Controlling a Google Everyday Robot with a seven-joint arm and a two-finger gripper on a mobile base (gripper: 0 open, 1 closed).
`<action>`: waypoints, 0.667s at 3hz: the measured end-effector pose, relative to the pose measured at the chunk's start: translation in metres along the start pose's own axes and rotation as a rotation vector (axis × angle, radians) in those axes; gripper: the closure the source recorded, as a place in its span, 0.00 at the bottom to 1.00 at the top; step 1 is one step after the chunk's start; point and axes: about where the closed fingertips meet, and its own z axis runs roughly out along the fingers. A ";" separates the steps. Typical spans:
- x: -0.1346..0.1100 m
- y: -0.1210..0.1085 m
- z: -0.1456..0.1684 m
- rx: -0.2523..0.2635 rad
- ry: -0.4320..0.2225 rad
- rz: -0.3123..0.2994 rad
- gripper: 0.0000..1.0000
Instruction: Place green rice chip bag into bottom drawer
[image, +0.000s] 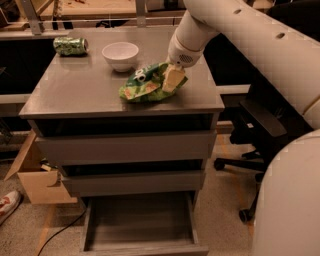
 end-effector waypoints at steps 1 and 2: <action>0.001 0.016 -0.031 0.014 -0.048 -0.020 1.00; 0.005 0.042 -0.068 0.030 -0.079 -0.052 1.00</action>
Offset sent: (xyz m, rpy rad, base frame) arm -0.1101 -0.0423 0.0756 0.0748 -0.0914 0.0950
